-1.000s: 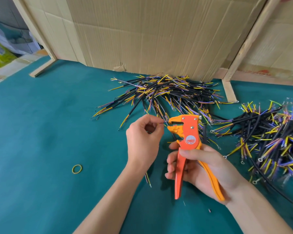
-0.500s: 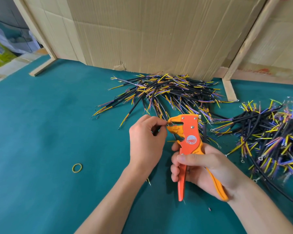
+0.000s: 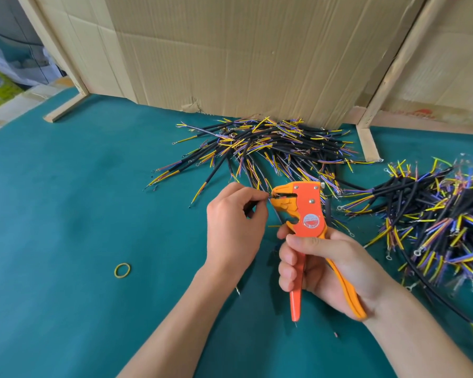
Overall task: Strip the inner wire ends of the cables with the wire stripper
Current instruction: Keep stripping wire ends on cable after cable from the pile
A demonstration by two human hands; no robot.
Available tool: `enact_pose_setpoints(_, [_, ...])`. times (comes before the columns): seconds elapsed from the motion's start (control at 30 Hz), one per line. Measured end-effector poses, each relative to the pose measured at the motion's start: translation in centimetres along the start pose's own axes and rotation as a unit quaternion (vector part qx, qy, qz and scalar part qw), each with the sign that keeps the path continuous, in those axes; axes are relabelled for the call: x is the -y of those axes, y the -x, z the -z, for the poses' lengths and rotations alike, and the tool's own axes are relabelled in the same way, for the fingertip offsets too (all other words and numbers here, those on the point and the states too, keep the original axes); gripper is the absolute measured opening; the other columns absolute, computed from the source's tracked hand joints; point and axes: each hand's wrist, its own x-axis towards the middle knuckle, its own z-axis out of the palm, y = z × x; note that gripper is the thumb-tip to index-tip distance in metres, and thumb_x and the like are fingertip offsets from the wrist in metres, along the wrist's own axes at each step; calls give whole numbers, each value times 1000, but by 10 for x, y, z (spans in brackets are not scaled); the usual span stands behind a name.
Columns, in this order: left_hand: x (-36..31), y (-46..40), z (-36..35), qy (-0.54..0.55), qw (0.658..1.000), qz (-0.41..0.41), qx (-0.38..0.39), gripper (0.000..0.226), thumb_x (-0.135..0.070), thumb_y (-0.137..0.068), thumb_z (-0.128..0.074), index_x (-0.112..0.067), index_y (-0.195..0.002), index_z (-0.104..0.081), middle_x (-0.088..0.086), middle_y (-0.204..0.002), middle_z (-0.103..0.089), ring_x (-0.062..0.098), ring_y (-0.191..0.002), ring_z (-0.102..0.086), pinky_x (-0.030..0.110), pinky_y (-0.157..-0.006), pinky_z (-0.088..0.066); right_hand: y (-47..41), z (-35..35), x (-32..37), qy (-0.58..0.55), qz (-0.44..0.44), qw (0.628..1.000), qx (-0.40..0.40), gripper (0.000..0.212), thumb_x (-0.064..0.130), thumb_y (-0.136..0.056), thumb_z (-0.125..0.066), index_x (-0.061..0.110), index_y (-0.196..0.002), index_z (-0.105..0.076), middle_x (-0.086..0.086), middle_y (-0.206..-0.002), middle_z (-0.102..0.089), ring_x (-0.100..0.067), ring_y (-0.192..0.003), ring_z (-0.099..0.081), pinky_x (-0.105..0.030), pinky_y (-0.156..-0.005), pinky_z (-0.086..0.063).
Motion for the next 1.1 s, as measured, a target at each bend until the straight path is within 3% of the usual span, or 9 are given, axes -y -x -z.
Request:
enact_pose_setpoints(0.13, [0, -1, 0, 20, 1000, 7, 6, 13, -4, -83, -75, -16, -82, -79, -5, -78, -68, 12, -72, -61, 19, -68, -48, -2, 4, 0, -30, 31, 999, -26, 22, 7, -77, -74, 1, -98, -69, -21, -79, -57, -34, -67, -58, -45, -62, -54])
enact_pose_setpoints(0.27, [1, -1, 0, -3, 1000, -19, 6, 12, -5, -82, -76, -16, -81, -78, -6, -77, -67, 12, -71, -59, 12, -67, -44, -2, 9, 4, -49, 95, 994, -36, 35, 9, -75, -70, -3, -108, -69, -27, -99, -65, -33, -68, -59, -44, -64, -55])
enact_pose_setpoints(0.4, [3, 2, -3, -29, 998, -58, 12, 10, -5, -82, -75, -15, -83, -78, -3, -78, -63, 15, -62, -54, 27, -63, -48, -1, 14, 7, 5, 144, 988, -50, 55, 11, -71, -73, -5, -122, -64, -30, -124, -61, -32, -72, -60, -44, -67, -54])
enact_pose_setpoints(0.53, [4, 6, -4, -68, 991, -108, 43, 12, -8, -84, -71, -15, -89, -79, 1, -80, -60, 21, -63, -54, 36, -58, -51, -4, 14, 5, 25, 135, 989, -49, 47, 4, -74, -70, -2, -121, -68, -24, -97, -58, -33, -71, -61, -43, -65, -53])
enact_pose_setpoints(0.73, [3, 6, -3, -107, 983, -133, 60, 11, -6, -83, -71, -13, -89, -78, 3, -79, -59, 24, -62, -55, 39, -55, -51, -4, 12, 6, 50, 106, 993, -29, 50, 8, -78, -70, 1, -127, -67, -18, -83, -59, -33, -74, -60, -42, -66, -53])
enact_pose_setpoints(0.9, [4, 6, -4, -85, 989, -104, 54, 8, -8, -87, -74, -13, -91, -79, 0, -81, -62, 19, -65, -57, 35, -62, -52, -1, 9, 8, 24, 102, 994, -28, 50, 7, -77, -69, 2, -127, -68, -19, -83, -53, -33, -74, -59, -42, -67, -53])
enact_pose_setpoints(1.0, [3, 3, -6, -44, 996, -63, 49, 9, -11, -87, -74, -17, -90, -79, -4, -79, -63, 13, -67, -55, 26, -65, -46, -1, 9, 8, -7, 110, 994, -22, 54, 6, -77, -69, 2, -131, -65, -21, -93, -40, -33, -75, -58, -41, -69, -54])
enact_pose_setpoints(1.1, [4, 2, -7, -15, 998, -6, 63, 9, -14, -87, -74, -22, -88, -79, -8, -78, -66, 10, -70, -59, 21, -67, -46, -1, 9, 8, -16, 114, 993, -13, 56, 6, -78, -68, 3, -133, -64, -22, -90, -41, -32, -76, -59, -41, -71, -54])
